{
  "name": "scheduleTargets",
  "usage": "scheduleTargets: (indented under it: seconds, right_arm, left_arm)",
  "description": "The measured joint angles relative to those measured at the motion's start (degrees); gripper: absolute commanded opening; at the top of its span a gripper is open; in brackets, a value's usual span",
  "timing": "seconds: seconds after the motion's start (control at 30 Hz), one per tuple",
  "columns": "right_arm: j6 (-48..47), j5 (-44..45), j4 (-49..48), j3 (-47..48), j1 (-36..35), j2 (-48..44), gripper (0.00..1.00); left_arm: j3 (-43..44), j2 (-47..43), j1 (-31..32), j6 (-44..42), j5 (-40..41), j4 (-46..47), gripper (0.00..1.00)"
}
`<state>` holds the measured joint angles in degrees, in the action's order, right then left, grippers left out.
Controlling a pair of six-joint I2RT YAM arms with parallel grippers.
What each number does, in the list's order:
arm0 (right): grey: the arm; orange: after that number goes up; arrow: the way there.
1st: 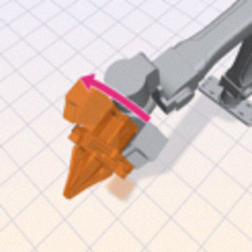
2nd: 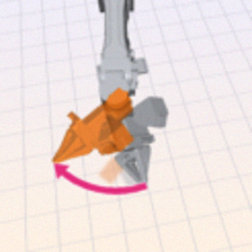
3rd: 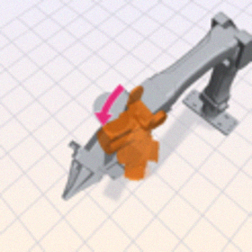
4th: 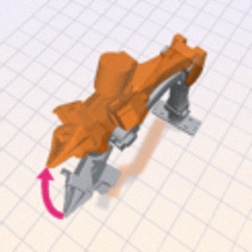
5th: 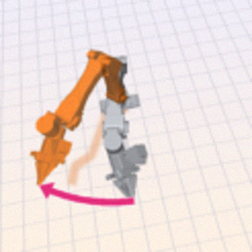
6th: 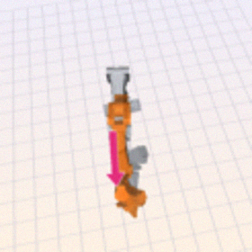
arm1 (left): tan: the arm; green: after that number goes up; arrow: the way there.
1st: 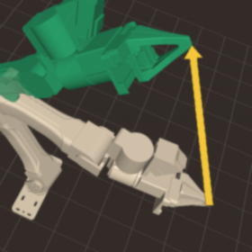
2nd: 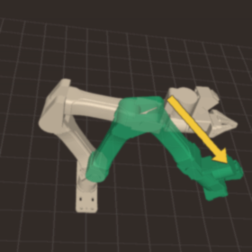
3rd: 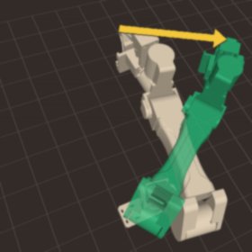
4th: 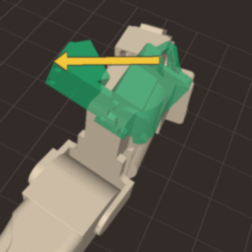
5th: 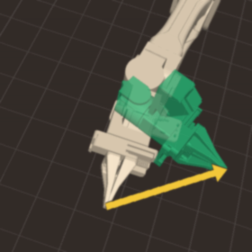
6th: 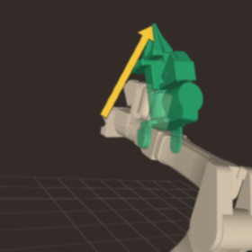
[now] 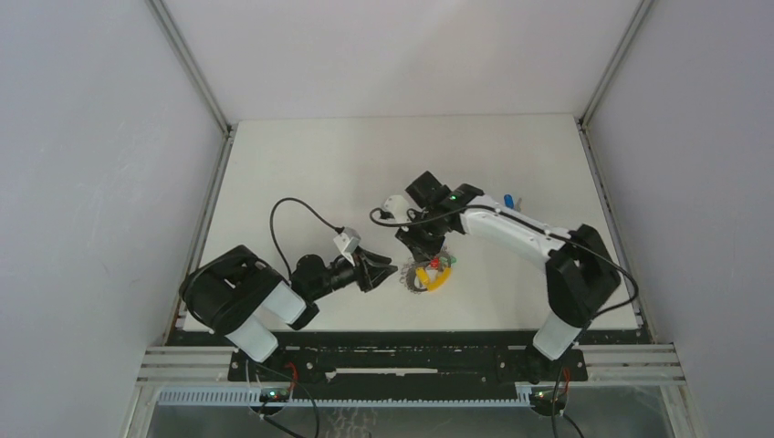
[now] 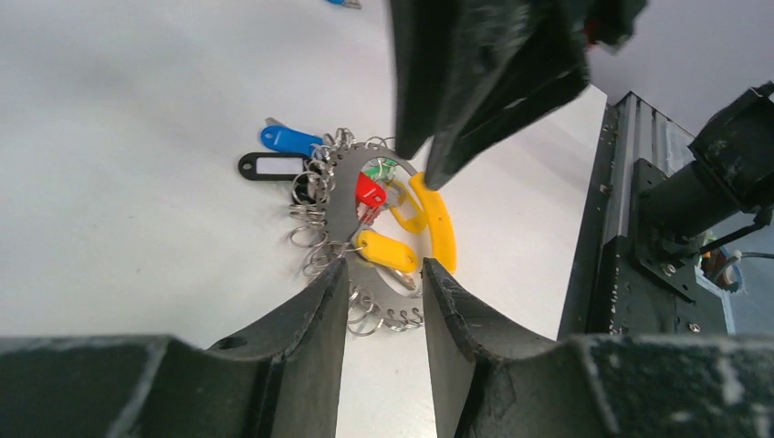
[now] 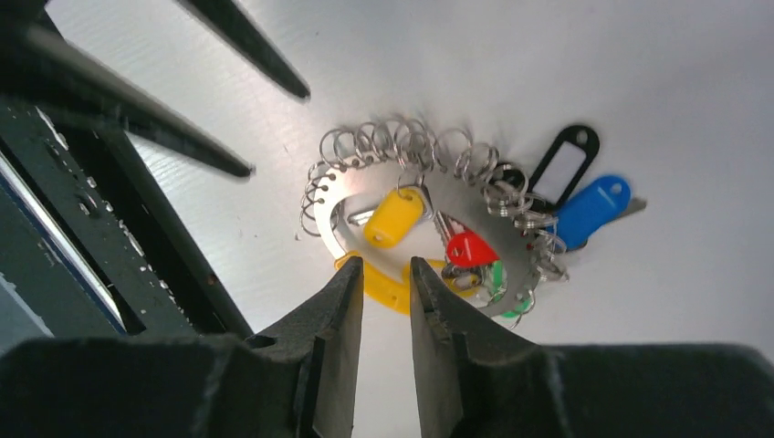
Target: Put the keys on the keyring
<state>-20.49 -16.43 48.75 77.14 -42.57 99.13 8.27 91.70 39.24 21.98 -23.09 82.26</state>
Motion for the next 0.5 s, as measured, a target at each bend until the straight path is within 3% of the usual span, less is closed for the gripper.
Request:
scheduleTargets:
  seconds: [0.23,0.5]
  right_arm:
    - [6.9,-2.0,-14.4,-17.5,3.3,-8.9,0.27]
    - [7.9,1.4,-24.4,-21.0,-1.5,-7.7,0.27]
  left_arm:
    - [0.1,0.6,-2.1,2.9,-0.1,0.0,0.4]
    - [0.0,0.1,-4.2,5.7,1.4,0.0,0.4]
